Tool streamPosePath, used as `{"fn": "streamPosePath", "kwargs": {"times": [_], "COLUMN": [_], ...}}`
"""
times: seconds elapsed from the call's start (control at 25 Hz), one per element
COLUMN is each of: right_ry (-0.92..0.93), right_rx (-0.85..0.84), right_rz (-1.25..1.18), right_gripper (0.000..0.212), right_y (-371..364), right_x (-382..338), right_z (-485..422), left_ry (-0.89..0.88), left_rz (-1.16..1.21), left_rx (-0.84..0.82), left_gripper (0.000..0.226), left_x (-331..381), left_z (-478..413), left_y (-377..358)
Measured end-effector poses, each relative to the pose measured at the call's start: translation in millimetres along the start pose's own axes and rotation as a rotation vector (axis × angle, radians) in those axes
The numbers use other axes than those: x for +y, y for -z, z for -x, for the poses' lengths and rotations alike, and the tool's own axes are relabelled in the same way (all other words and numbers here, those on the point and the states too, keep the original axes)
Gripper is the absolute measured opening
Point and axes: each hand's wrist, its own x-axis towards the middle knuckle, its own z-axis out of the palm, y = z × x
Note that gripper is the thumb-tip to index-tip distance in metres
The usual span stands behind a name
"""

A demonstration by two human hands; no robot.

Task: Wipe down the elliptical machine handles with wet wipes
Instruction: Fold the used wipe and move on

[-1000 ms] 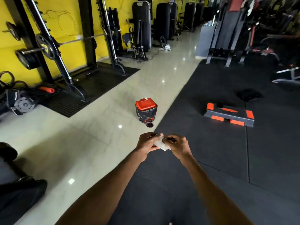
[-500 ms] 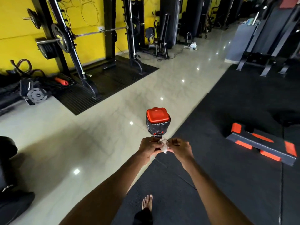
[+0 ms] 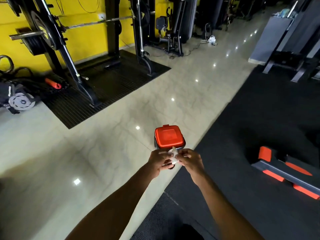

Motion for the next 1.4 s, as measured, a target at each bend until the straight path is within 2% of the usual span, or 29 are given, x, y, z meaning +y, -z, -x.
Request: {"fn": "streamPosePath", "kwargs": {"times": [0.08,0.24,0.4,0.6,0.72,1.04,1.4], "right_ry": [-0.009,-0.005,-0.055,-0.091,-0.108,-0.18,-0.295], "right_rx": [-0.011,-0.08,-0.171,-0.293,-0.296,-0.237,-0.268], "right_rz": [-0.003,-0.012,-0.051,-0.067,-0.067,-0.045,-0.009], "right_gripper": [0.016,0.029,0.01,0.017,0.02,0.015,0.011], "right_y": [-1,0,7,4,-11,-52,-69], "right_x": [-8,-4,-36,-66,-75,-62,-29], "right_z": [-55,-173,-268,-369,-422,-508,-545], "left_ry": [0.017,0.041,0.046,0.051,0.046,0.101,0.214], "left_rz": [0.017,0.035,0.074,0.107,0.141,0.127,0.146], "left_rx": [0.04,0.095,0.145,0.189,0.196,0.195,0.209], "left_gripper": [0.022,0.027,0.021,0.022,0.02,0.029,0.017], "left_x": [21,63,109,161,183,202,176], "left_z": [-48,-135,-213,-289,-332,-430,-484], "left_y": [-9,-27,-45,-53,-48,-18,-7]}}
